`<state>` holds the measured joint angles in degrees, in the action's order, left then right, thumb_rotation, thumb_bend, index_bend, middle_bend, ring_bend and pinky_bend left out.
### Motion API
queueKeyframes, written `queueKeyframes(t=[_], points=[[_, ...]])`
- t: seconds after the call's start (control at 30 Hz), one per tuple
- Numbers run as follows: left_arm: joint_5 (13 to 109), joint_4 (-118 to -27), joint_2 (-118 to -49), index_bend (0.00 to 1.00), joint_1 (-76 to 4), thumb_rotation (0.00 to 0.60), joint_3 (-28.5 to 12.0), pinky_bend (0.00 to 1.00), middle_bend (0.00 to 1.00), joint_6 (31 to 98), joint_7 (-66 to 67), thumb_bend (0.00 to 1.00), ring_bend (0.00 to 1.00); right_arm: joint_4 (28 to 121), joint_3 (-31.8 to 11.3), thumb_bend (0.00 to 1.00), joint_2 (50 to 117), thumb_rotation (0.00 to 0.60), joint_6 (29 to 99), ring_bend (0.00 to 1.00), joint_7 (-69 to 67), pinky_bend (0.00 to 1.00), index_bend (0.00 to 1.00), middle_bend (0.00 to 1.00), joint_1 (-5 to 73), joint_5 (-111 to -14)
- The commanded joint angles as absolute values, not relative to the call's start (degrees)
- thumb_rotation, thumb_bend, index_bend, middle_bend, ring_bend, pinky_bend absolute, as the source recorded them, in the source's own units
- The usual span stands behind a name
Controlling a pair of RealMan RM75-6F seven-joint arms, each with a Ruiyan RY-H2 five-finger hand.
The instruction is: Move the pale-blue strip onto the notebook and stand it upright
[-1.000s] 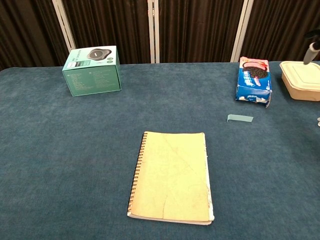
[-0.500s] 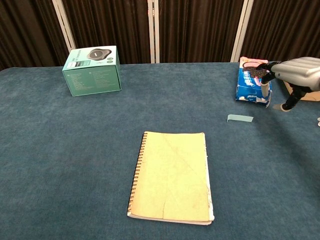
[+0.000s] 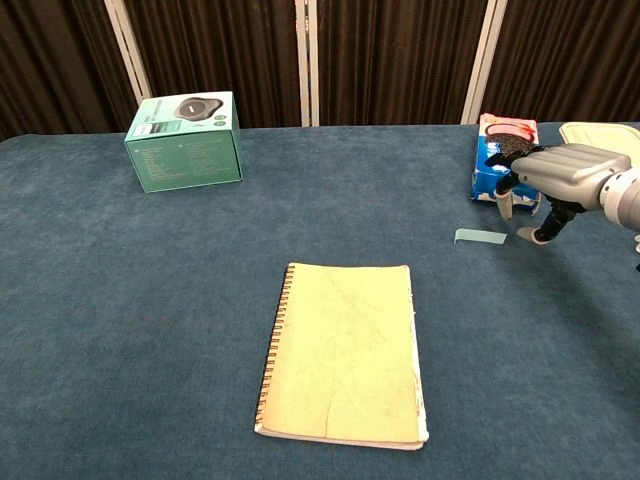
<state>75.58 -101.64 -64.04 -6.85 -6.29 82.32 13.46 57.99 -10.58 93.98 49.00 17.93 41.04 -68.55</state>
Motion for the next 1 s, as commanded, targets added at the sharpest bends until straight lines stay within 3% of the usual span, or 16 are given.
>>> queueKeyframes(t=[0.03,0.4,0.63,1.0], points=[[75.52,-101.64,-64.03,0.0,-6.87,0.6,-6.26,0.0,0.0,82.34,13.49,0.0,0.0,57.41,-10.68,0.28,94.83,0.6,48.93,0.0,17.97,0.0,0.49,0.0,41.45,-68.39],[75.17,-101.38,-63.74,0.0,-7.01,0.6,-6.43,0.0,0.0,82.46,12.55,0.0,0.0,54.15,-10.87,0.29,98.5,0.6,48.01,0.0,19.51,0.0,0.51,0.0,42.59,-66.78],[75.2,-101.31,-63.73,0.0,-7.05,0.6,-6.36,0.0,0.0,82.58,12.3,0.0,0.0,51.8,-10.36,0.34,99.88,0.6,49.28,0.0,17.02,0.0,0.62,0.0,42.69,-68.9],[75.27,-101.37,-63.84,0.0,-7.24,0.6,-6.08,0.0,0.0,82.4,12.57,0.0,0.0,55.16,-10.2,0.41,97.32,0.6,52.56,0.0,13.8,0.0,0.67,0.0,42.46,-72.57]])
